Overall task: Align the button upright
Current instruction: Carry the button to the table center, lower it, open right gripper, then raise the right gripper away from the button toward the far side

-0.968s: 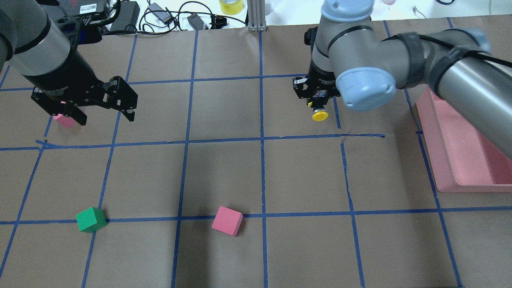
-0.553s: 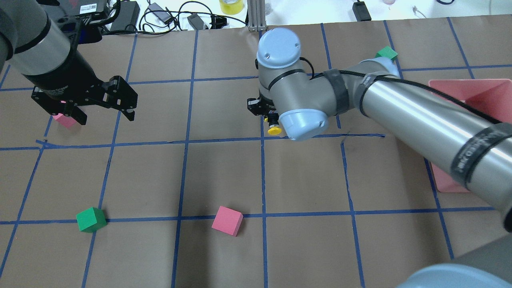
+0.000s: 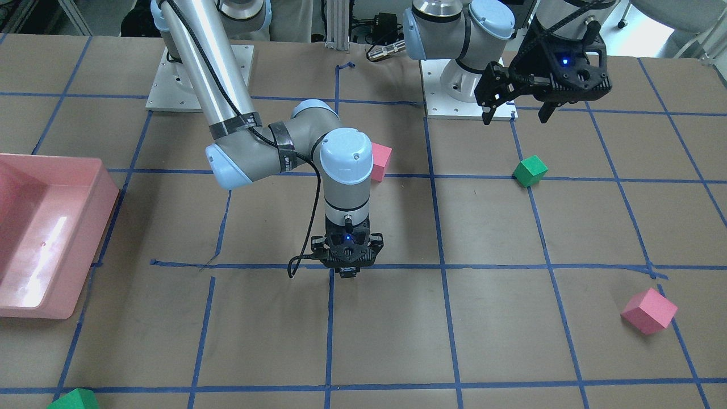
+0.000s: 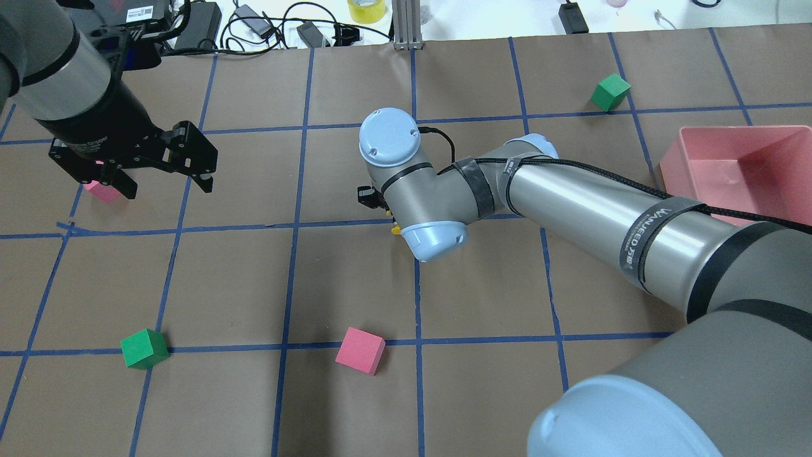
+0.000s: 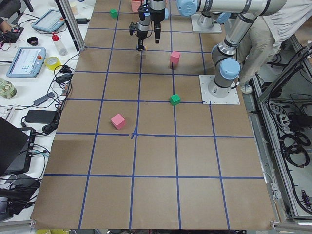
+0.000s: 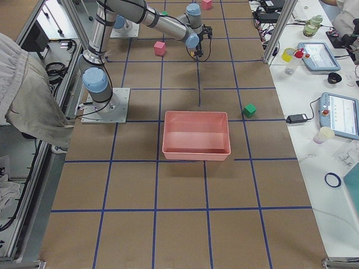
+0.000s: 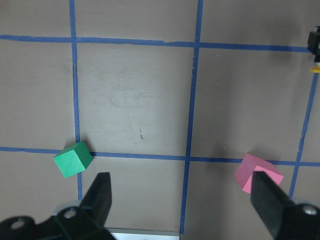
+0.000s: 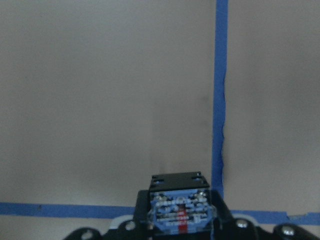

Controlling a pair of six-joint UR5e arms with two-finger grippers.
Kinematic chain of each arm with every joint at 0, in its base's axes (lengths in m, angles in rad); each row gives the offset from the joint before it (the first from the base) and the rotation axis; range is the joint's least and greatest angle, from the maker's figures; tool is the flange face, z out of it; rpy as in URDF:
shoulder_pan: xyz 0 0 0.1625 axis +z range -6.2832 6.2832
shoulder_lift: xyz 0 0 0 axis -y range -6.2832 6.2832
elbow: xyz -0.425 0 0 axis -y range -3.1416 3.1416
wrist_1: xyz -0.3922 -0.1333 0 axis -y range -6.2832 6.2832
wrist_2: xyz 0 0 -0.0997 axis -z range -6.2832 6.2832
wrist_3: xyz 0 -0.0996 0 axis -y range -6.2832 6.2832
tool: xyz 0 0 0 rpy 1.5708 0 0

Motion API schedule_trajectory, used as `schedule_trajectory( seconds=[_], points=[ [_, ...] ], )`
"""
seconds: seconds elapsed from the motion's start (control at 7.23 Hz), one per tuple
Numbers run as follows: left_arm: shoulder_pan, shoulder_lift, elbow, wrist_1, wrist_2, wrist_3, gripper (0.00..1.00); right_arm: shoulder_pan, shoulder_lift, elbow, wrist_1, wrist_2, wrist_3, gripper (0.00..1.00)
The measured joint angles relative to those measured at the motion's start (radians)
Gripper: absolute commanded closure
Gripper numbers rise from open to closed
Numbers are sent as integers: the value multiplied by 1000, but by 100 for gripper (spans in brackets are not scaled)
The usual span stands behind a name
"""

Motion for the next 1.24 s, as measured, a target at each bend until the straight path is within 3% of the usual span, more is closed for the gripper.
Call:
schedule_trajectory(
  seconds=[0.14, 0.41, 0.69, 0.97, 1.24],
  points=[
    [-1, -1, 0, 0, 0, 0, 0, 0, -1, 10, -2, 0, -1, 0],
    [-1, -2, -1, 0, -1, 0, 0, 0, -14, 19, 1, 4, -10, 0],
    [-1, -2, -1, 0, 0, 0, 0, -26, -92, -2, 62, 19, -92, 0],
    [0, -2, -2, 0, 1, 0, 0, -149, -271, -38, 299, 93, -231, 0],
    [0, -2, -2, 0, -1, 0, 0, -311, -447, -114, 617, 112, -361, 0]
  ],
)
